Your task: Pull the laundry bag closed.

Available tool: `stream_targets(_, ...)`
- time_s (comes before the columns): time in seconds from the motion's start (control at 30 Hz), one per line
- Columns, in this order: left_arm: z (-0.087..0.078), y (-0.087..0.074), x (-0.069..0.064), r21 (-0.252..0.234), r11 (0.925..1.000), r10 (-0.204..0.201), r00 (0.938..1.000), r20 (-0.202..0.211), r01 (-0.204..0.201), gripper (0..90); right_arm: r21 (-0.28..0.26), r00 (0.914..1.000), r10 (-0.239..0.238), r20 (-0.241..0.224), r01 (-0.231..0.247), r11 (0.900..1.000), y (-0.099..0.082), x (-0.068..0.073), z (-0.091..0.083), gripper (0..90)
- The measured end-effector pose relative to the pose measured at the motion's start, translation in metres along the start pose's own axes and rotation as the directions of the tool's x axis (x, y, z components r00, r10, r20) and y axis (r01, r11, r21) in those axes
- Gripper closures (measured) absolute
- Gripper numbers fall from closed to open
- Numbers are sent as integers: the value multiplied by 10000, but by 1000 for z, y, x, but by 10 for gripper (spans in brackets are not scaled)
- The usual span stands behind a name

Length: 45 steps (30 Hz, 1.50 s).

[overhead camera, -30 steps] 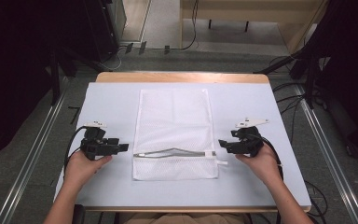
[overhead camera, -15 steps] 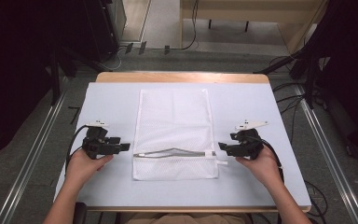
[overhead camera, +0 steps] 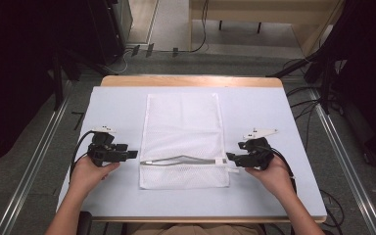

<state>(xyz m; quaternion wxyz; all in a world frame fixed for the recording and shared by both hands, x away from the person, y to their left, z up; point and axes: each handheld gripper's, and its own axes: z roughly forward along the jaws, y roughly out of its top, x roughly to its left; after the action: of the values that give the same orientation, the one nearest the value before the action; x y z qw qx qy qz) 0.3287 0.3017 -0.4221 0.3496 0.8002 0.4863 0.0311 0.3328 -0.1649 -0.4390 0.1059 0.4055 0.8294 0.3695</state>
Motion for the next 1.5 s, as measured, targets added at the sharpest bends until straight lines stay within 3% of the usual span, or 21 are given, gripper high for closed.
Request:
stream_targets(0.67,-1,0,-3,23,10000,82,9998,200,-83,394,160,9993,-254,-284,259,9995,4,12,2,398)
stream_targets(0.87,-4,-1,-4,-22,10000,69,9997,232,-69,395,238,9981,-554,-263,560,9981,11,25,4,406)
stream_targets(1.5,-4,-2,-7,53,9998,185,9995,269,-187,397,238,9895,-1116,-914,1142,9932,33,57,17,441)
